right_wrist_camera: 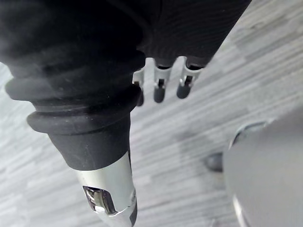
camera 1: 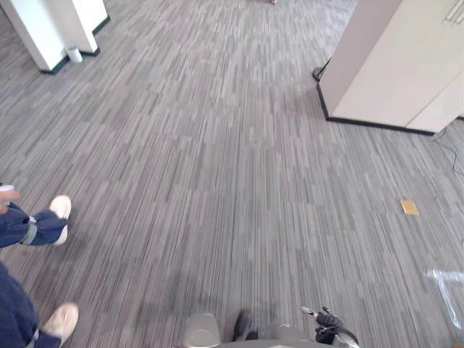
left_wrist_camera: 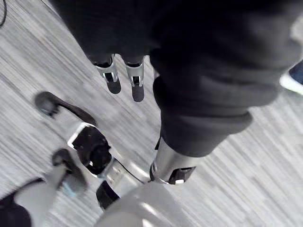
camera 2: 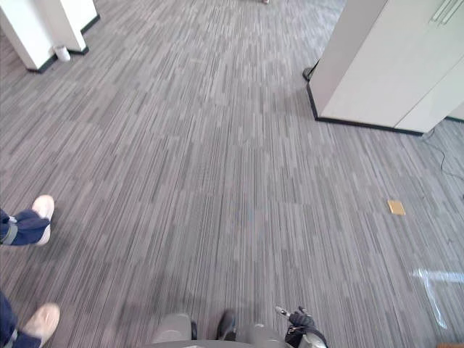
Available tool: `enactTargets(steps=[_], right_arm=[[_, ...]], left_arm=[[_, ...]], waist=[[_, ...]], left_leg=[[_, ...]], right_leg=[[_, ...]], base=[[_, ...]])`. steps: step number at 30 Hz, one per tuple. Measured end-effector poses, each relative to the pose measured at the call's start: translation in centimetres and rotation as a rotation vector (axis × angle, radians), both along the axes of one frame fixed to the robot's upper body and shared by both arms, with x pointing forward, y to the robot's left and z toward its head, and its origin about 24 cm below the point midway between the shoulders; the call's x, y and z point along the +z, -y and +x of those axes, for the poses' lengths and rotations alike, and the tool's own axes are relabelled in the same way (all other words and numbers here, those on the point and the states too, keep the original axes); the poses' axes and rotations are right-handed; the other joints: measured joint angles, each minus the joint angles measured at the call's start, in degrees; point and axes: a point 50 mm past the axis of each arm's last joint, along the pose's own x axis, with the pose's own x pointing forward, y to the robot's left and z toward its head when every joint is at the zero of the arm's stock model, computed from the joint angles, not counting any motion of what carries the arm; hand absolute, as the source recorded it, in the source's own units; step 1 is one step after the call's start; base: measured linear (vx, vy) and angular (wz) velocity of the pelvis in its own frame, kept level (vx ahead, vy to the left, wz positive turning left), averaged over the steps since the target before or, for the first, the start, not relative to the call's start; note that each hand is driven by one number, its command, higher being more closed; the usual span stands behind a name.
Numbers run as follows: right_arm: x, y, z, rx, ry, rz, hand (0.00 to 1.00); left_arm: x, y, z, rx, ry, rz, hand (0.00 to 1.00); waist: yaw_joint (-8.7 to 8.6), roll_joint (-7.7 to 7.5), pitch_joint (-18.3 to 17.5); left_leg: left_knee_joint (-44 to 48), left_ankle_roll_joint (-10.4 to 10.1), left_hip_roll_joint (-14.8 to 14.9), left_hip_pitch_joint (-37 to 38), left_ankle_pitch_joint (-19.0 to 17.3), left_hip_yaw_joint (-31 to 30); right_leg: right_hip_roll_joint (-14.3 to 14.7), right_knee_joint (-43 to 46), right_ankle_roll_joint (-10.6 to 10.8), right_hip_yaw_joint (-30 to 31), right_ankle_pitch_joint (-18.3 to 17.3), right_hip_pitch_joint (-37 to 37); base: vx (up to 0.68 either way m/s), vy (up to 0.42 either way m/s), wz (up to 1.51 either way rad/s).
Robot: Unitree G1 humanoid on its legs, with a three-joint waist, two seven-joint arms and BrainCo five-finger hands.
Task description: Organize washtable
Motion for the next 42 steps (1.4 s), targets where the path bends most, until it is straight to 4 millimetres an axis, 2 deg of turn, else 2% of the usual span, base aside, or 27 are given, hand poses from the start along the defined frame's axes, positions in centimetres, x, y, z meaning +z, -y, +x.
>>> enactTargets(steps=[2,4,5,6,7,9,11,14,15,16,19,20,22,23,24,25,27,28,29,30,32,34,36,38,39,40,42], right_arm=[[0.8,-1.3,2.8,0.085,0.064,0.005,0.00],[1.3,-1.3,3.9,0.110,0.098,-0.008,0.00],[1.2,-1.8,3.9,0.120,0.092,0.002,0.00],[1.3,-2.2,4.3,0.131,0.097,0.011,0.00],[1.6,-3.0,5.1,0.142,0.114,0.027,0.00],[1.6,-3.4,5.0,0.167,0.115,0.033,0.00],[1.1,-3.1,3.8,0.187,0.089,0.025,0.00],[0.1,-2.7,0.9,0.190,0.024,0.031,0.00],[0.2,-2.5,0.9,0.182,0.037,0.029,0.00],[0.3,-2.2,1.0,0.154,0.055,0.027,0.00],[0.8,-0.3,1.4,-0.011,0.119,0.018,0.00],[0.7,0.4,0.9,-0.083,0.114,0.023,0.00],[0.6,1.0,0.3,-0.129,0.100,0.018,0.00],[0.6,1.2,0.3,-0.145,0.101,0.020,0.00],[0.6,2.0,-0.1,-0.161,0.094,0.001,0.00],[0.5,2.1,-0.8,-0.182,0.082,-0.005,0.00],[0.2,2.6,-2.1,-0.247,0.061,-0.002,0.00],[0.5,4.1,-2.2,-0.269,0.062,-0.033,0.00],[0.7,4.2,-1.7,-0.254,0.074,-0.035,0.00],[0.7,4.0,-1.8,-0.254,0.073,-0.034,0.00],[0.2,3.3,-1.7,-0.218,0.023,-0.024,0.00],[0.1,1.8,-1.0,-0.141,0.016,-0.002,0.00],[0.5,-0.2,1.2,-0.058,0.048,0.034,0.00],[0.7,-1.1,2.3,0.010,0.063,0.037,0.00],[0.7,-1.5,2.3,0.046,0.055,0.036,0.00],[0.5,-2.1,2.0,0.064,0.042,0.043,0.00],[0.6,-3.3,2.6,0.112,0.048,0.068,0.00]], left_arm=[[0.2,0.0,0.5,0.019,0.034,0.001,0.00],[0.0,0.7,0.2,0.030,0.033,-0.016,0.00],[-0.2,1.3,-0.3,0.044,0.015,-0.031,0.00],[-0.1,1.3,-0.3,0.052,0.020,-0.030,0.00],[-0.2,1.3,-0.6,0.101,0.025,-0.033,0.00],[-0.2,1.1,-2.2,0.133,-0.011,-0.030,0.00],[-0.4,1.2,-3.2,0.128,-0.060,-0.047,0.00],[-0.1,0.1,-2.3,0.115,-0.036,-0.020,0.00],[0.2,-0.8,-1.1,0.111,0.007,0.008,0.00],[0.5,-1.4,-0.1,0.106,0.041,0.022,0.00],[1.0,-1.8,3.2,0.054,0.121,0.042,0.00],[1.0,-1.6,4.1,0.013,0.134,0.044,0.00],[1.0,-1.0,4.5,-0.022,0.135,0.043,0.00],[0.8,-0.6,4.2,-0.019,0.125,0.035,0.00],[0.2,0.3,2.8,-0.019,0.077,0.007,0.00],[0.0,0.8,2.3,-0.018,0.055,-0.007,0.00],[-0.3,1.2,1.3,0.001,0.020,-0.024,0.00],[-0.6,2.5,1.1,0.033,0.004,-0.071,0.00],[-0.7,2.7,0.6,0.058,-0.011,-0.085,0.00],[-0.7,2.9,0.8,0.063,-0.004,-0.092,0.00],[-0.5,1.8,1.0,0.047,0.013,-0.059,0.00],[-0.3,1.3,0.7,0.018,0.015,-0.037,0.00],[0.1,0.4,1.1,0.013,0.041,-0.010,0.00],[0.0,0.9,0.9,-0.017,0.030,-0.020,0.00],[-0.1,1.2,0.4,-0.010,0.016,-0.031,0.00],[-0.2,1.5,-0.1,0.004,0.005,-0.041,0.00],[-0.1,1.3,0.1,0.030,0.024,-0.038,0.00]], waist=[[1.59,-0.51,1.31],[3.76,1.57,1.56],[5.12,2.08,1.24],[5.22,1.68,1.42],[5.10,1.16,1.42],[4.92,-0.72,1.40],[3.45,-1.12,1.66],[1.65,-0.30,2.24],[1.11,-0.73,2.10],[0.07,-0.91,2.16],[-2.98,-0.79,2.24],[-3.31,-0.79,2.27],[-3.52,-1.02,2.26],[-3.82,-0.38,2.19],[-4.96,1.94,1.17],[-5.43,2.21,0.78],[-6.36,3.70,-1.13],[-5.68,7.47,-2.17],[-4.96,8.39,-2.06],[-4.87,8.24,-1.91],[-3.47,5.64,0.20],[-2.30,3.10,0.47],[-0.29,0.82,0.39],[0.70,1.99,0.79],[1.49,3.00,1.14],[3.28,3.32,1.13],[3.93,1.78,1.50]], left_leg=[[-25.40,-3.88,-2.42,-7.65,2.83,-2.63],[-40.17,-7.96,-2.57,-10.04,11.77,-5.30],[-36.27,-5.66,-3.36,-10.11,18.74,-4.70],[-34.39,-2.27,-4.17,-10.33,17.92,-4.78],[-30.34,2.13,-4.78,-10.28,15.01,-4.62],[-26.22,4.98,-5.86,-6.50,8.68,-1.45],[-25.13,6.77,-7.96,2.11,1.64,-0.84],[-30.57,7.09,-9.06,12.53,-0.84,-2.91],[-35.03,7.20,-9.35,16.69,-1.20,-4.23],[-37.57,7.13,-9.36,19.18,-1.50,-5.36],[-43.47,6.19,-9.49,26.37,-2.69,-8.99],[-46.89,6.45,-9.62,30.57,-3.63,-10.08],[-50.62,5.77,-10.19,36.43,-5.64,-10.87],[-51.40,4.21,-9.49,38.40,-6.72,-10.95],[-50.23,1.58,-6.65,41.15,-8.16,-10.94],[-45.04,1.21,-6.10,40.98,-8.23,-11.18],[-27.32,-2.63,-5.35,35.80,-7.33,-11.80],[-14.96,-7.72,-2.74,30.99,1.12,-11.61],[-6.02,-9.59,-2.38,25.60,17.90,-9.40],[-1.38,-9.04,-2.02,22.38,19.63,-7.99],[11.19,-1.13,2.22,13.99,10.26,-0.11],[8.67,-0.55,1.94,7.40,5.72,0.26],[-5.05,-1.89,0.25,-2.90,3.33,-2.20],[-26.89,-4.28,-1.23,-6.91,5.43,-5.62],[-42.03,-6.78,-1.75,-7.16,10.52,-8.28],[-41.09,-8.15,-1.79,-6.86,18.53,-7.29],[-32.71,-1.81,-3.01,-9.13,16.47,-6.51]], right_leg=[[-4.02,-3.03,4.36,2.33,-3.39,6.52],[-5.87,-5.46,7.04,4.71,-6.34,11.42],[-7.37,-5.37,6.75,6.17,-6.59,13.81],[-8.09,-3.65,5.62,6.32,-5.72,13.54],[-9.80,3.00,7.24,7.34,-2.73,11.13],[-12.55,17.57,10.82,12.66,1.26,7.61],[-13.48,46.32,15.18,15.16,8.38,-0.59],[-13.54,61.33,12.77,7.81,6.38,-8.02],[-13.36,61.56,9.32,3.85,4.13,-12.81],[-12.90,59.10,7.72,1.01,1.99,-16.12],[-11.38,38.08,8.03,-5.33,-0.92,-24.61],[-11.18,19.04,8.86,-9.18,3.02,-25.56],[-11.81,4.73,10.24,-14.59,6.91,-27.41],[-11.64,4.91,9.41,-15.72,6.59,-28.66],[-10.03,7.34,6.35,-17.91,5.12,-29.64],[-8.88,9.90,3.97,-18.99,5.03,-29.64],[-4.19,11.70,-5.77,-18.12,9.81,-29.07],[-1.37,14.18,-6.99,-17.32,10.30,-28.46],[0.69,13.88,-5.77,-13.80,7.44,-26.29],[1.22,12.71,-5.20,-12.19,6.47,-24.32],[1.63,7.17,-3.15,-5.72,4.51,-10.44],[0.37,2.94,-2.49,-2.06,4.03,-3.55],[-2.66,-0.76,2.42,1.56,0.63,2.09],[-4.48,-2.13,5.79,3.17,-2.74,6.04],[-5.57,-3.28,7.40,4.51,-5.58,10.06],[-6.33,-3.98,7.75,5.91,-7.31,12.95],[-7.83,-0.88,5.15,7.96,-5.23,12.94]], base=[[0.91,0.313,-0.64],[0.86,0.392,-0.59],[0.74,0.356,-0.45],[0.89,0.448,-0.25],[0.86,0.459,-0.17],[0.88,0.486,-0.20],[0.80,0.426,0.06],[0.51,0.206,0.34],[0.50,0.123,0.34],[0.49,0.106,0.40],[0.53,0.045,0.70],[0.57,0.001,0.57],[0.57,-0.038,0.39],[0.90,-0.071,0.44],[0.82,-0.059,0.47],[1.05,-0.109,0.57],[0.92,-0.142,0.13],[1.07,-0.055,-0.75],[0.86,0.014,-0.95],[1.02,0.010,-0.91],[0.91,0.001,-0.78],[0.72,0.041,-0.84],[0.70,0.150,-0.94],[0.77,0.282,-0.58],[0.87,0.405,-0.45],[1.07,0.477,-0.46],[0.96,0.440,-0.30]])
